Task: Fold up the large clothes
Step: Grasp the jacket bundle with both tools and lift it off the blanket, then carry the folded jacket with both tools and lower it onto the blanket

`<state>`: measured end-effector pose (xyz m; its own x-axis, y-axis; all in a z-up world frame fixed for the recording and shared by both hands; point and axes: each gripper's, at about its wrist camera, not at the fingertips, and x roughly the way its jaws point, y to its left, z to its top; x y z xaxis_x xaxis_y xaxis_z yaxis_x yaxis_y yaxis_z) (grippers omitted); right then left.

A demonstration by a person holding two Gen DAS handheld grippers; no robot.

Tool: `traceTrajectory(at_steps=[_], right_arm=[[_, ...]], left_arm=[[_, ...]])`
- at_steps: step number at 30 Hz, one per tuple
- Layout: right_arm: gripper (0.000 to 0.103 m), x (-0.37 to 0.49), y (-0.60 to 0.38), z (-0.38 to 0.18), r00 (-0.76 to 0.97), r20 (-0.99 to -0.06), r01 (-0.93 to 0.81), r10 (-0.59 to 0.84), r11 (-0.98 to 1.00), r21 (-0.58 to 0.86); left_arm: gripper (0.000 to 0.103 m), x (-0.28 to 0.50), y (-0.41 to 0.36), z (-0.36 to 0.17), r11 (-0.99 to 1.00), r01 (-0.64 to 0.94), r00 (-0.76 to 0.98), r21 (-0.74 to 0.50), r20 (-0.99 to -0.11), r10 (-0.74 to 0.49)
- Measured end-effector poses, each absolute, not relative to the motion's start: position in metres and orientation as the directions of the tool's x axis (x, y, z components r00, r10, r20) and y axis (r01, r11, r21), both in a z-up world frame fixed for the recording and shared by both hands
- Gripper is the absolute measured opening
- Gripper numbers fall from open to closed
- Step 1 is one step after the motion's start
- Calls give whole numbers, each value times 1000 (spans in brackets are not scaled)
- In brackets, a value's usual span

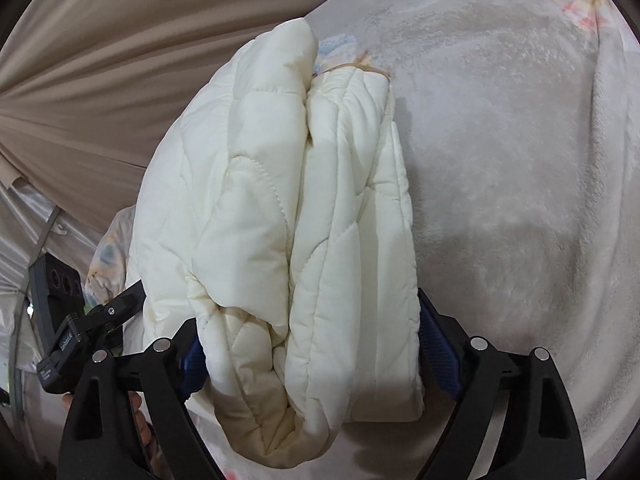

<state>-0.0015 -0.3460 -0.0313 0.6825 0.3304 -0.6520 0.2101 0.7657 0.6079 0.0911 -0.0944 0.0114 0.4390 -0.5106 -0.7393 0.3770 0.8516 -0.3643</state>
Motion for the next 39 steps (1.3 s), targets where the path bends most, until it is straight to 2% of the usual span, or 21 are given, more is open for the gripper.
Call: traceTrajectory(at_steps=[3, 6, 7, 8, 11, 14, 21, 25, 30, 35, 37, 39], right_arm=[[84, 2, -340, -29, 686, -652, 199, 322, 779, 594], [73, 7, -332, -22, 692, -656, 190, 300, 801, 568], [65, 8, -328, -17, 695, -658, 185, 290, 812, 553], [56, 9, -324, -12, 700, -658, 180, 277, 824, 537], [37, 10, -316, 5, 725, -651, 173, 227, 854, 490], [31, 6, -317, 23, 757, -623, 156, 197, 871, 466], [26, -5, -301, 92, 857, -496, 76, 137, 920, 385], [26, -10, -284, 136, 914, -392, 20, 101, 956, 293], [26, 4, -262, 183, 955, -261, -77, 141, 968, 239], [26, 44, -228, 213, 961, -132, -213, 244, 954, 211], [26, 65, -215, 213, 951, -116, -255, 287, 939, 231], [28, 102, -205, 194, 934, -143, -282, 327, 921, 268]], left_arm=[[98, 89, -101, 17, 866, 383, 466, -321, -743, -481], [98, 87, -111, 25, 869, 417, 492, -266, -739, -461], [97, 86, -112, 27, 869, 426, 496, -253, -738, -458], [93, 86, -114, 30, 866, 438, 500, -240, -736, -457], [80, 86, -116, 45, 856, 464, 513, -226, -720, -468], [71, 86, -116, 68, 846, 491, 544, -208, -686, -484], [60, 80, -110, 136, 804, 568, 621, -176, -549, -559], [58, 77, -96, 171, 794, 583, 662, -174, -466, -588], [58, 79, -53, 215, 807, 570, 745, -155, -316, -588], [59, 88, -7, 240, 856, 511, 843, -76, -148, -516], [62, 107, 10, 235, 879, 472, 870, -60, -130, -476], [66, 140, 23, 214, 901, 430, 882, -59, -184, -434]])
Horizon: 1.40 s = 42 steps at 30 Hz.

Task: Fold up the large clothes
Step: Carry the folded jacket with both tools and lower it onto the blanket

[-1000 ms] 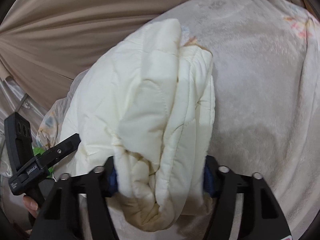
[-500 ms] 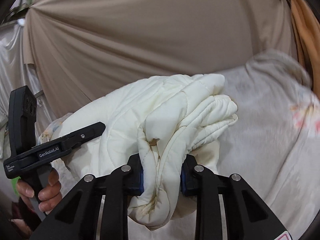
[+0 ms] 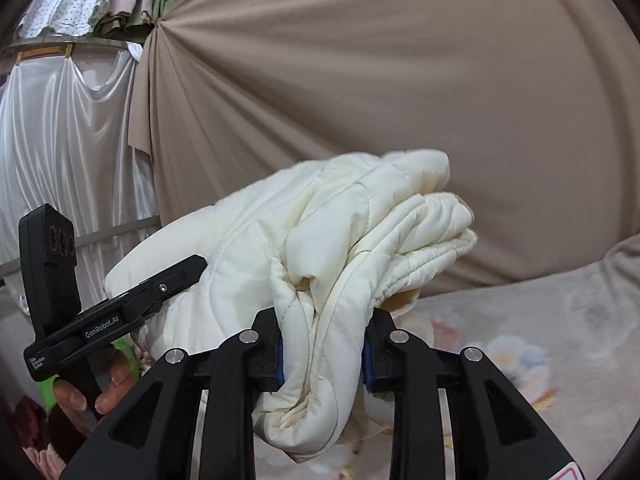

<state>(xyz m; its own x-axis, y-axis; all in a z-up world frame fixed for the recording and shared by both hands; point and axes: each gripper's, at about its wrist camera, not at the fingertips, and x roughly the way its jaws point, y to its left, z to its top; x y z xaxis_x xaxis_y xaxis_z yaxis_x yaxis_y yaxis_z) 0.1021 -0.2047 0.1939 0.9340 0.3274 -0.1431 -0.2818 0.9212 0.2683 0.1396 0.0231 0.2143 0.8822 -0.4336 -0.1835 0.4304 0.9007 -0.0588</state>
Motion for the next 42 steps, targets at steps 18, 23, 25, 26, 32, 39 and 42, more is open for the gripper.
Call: traceTrajectory(at_steps=[18, 23, 25, 26, 32, 39, 42], right_arm=[[58, 169, -184, 43, 825, -515, -63, 233, 943, 325], [0, 173, -155, 89, 847, -491, -107, 205, 970, 220], [0, 185, -137, 93, 843, -499, -138, 201, 977, 160], [0, 194, -126, 89, 836, -520, -130, 176, 984, 124], [0, 227, -137, 27, 756, -648, -22, 97, 992, 122], [0, 219, -144, 32, 755, -641, -17, 138, 982, 191], [0, 191, -137, 57, 769, -610, -70, 192, 973, 218]], left_arm=[[92, 205, 94, 77, 963, 259, 844, -69, -469, -260], [92, 205, 88, 107, 967, 219, 841, -130, -478, -255], [92, 212, 79, 101, 976, 191, 831, -107, -512, -219], [92, 219, 74, 93, 982, 172, 821, -78, -540, -187], [94, 233, 65, 39, 984, 157, 743, -84, -646, -173], [94, 223, 65, 36, 991, 117, 761, -57, -636, -127], [94, 215, 64, 41, 993, 111, 772, -31, -627, -105]])
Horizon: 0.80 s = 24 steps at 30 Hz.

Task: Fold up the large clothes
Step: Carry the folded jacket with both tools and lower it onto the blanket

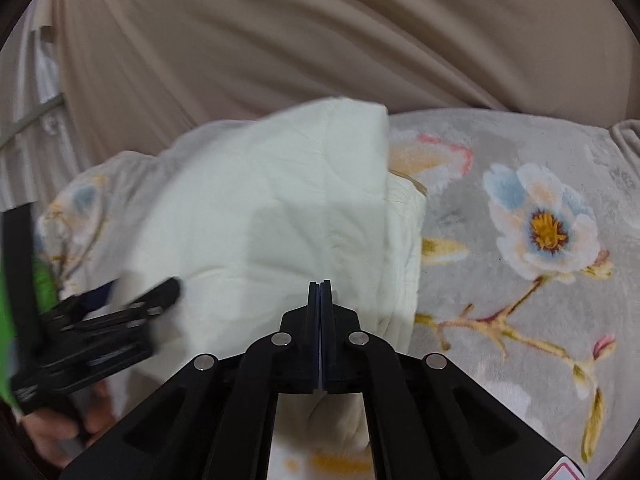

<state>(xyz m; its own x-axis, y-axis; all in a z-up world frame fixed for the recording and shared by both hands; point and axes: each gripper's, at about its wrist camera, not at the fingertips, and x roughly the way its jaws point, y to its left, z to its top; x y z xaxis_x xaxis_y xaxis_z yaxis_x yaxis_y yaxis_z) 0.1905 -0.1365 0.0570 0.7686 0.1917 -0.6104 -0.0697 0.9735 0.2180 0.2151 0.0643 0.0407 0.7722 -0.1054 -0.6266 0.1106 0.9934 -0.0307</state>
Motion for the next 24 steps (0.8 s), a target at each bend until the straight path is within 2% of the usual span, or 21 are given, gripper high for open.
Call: traceTrajectory(at_steps=[3, 7, 11, 16, 21, 24], right_arm=[[0, 172, -127, 60, 747, -635, -95, 195, 977, 189], [0, 182, -131, 21, 679, -714, -53, 170, 981, 184], [0, 176, -136, 17, 683, -705, -32, 192, 972, 234], [0, 152, -130, 39, 735, -660, -36, 158, 980, 195], [0, 173, -130, 9, 685, -721, -8, 105, 991, 136], [0, 167, -122, 12, 689, -722, 5, 66, 995, 96]], left_arm=[[94, 207, 60, 42, 994, 109, 779, -3, -621, -87], [94, 196, 55, 43, 993, 120, 772, -1, -628, -94], [93, 181, 56, 39, 993, 115, 769, 14, -635, -80], [93, 168, 60, 32, 995, 98, 763, 12, -643, -68], [94, 167, 59, 21, 995, 95, 744, 7, -664, -67], [94, 162, 62, 18, 996, 84, 748, 5, -660, -60]])
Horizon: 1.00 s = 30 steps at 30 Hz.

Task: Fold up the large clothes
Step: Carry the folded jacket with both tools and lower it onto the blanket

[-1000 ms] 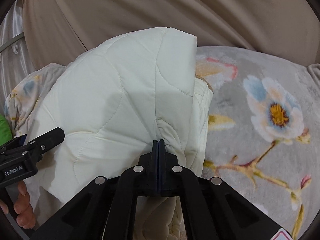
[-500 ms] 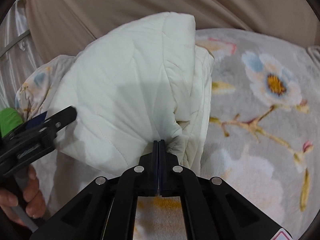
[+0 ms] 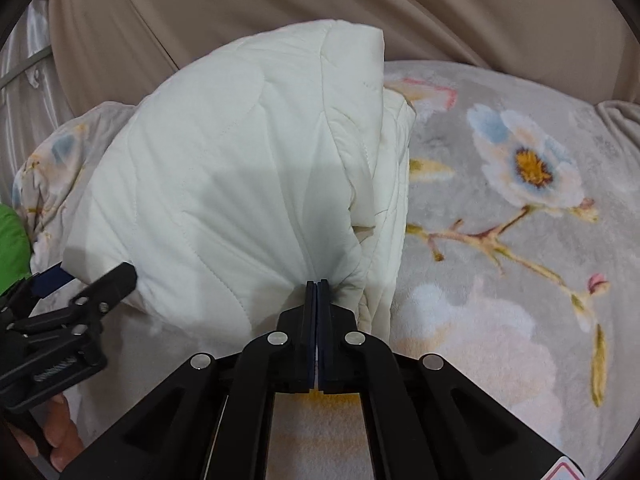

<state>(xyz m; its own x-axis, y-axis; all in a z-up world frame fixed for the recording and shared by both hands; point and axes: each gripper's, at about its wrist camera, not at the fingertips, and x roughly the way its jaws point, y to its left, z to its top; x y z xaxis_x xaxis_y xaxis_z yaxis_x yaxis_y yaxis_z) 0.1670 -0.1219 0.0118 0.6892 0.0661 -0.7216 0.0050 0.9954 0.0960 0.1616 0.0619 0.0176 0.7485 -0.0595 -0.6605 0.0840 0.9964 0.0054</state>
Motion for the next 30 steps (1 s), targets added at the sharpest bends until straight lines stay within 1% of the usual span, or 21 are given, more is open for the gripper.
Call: traceTrajectory(at_steps=[4, 9, 11, 13, 17, 20, 23, 24, 25, 27, 30], right_arm=[[0, 150, -108, 29, 711, -703, 7, 2, 1000, 10], [0, 139, -106, 37, 737, -675, 24, -15, 1000, 3], [0, 137, -104, 43, 751, -660, 21, -21, 1000, -9], [0, 141, -106, 51, 768, -640, 24, -26, 1000, -12], [0, 163, -117, 77, 802, -598, 34, -17, 999, 16], [0, 195, -123, 90, 807, -590, 49, -15, 998, 41], [0, 232, -126, 80, 777, -628, 72, -38, 997, 28], [0, 246, -128, 68, 752, -657, 82, -51, 996, 17], [0, 256, -131, 55, 726, -685, 91, -57, 996, 13], [0, 266, -137, 30, 699, -713, 97, -58, 995, 15], [0, 267, -144, 10, 703, -711, 84, -29, 996, 42]], left_arm=[[94, 155, 70, 16, 997, 74, 749, -32, -658, -77], [93, 147, 73, 18, 998, 54, 766, -27, -641, -58], [93, 145, 77, 29, 998, 50, 789, -40, -612, -64], [93, 146, 83, 51, 997, 50, 823, -61, -564, -76], [94, 171, 91, 92, 996, 40, 861, -82, -504, -75], [94, 204, 84, 105, 997, 42, 861, -63, -504, -68], [94, 239, 75, 91, 999, 27, 832, -31, -553, -40], [95, 253, 71, 79, 999, 28, 811, -16, -584, -32], [96, 257, 70, 70, 999, 31, 805, -15, -593, -34], [97, 260, 69, 55, 998, 54, 804, -37, -591, -66], [97, 261, 65, 44, 999, 46, 806, 0, -590, -37]])
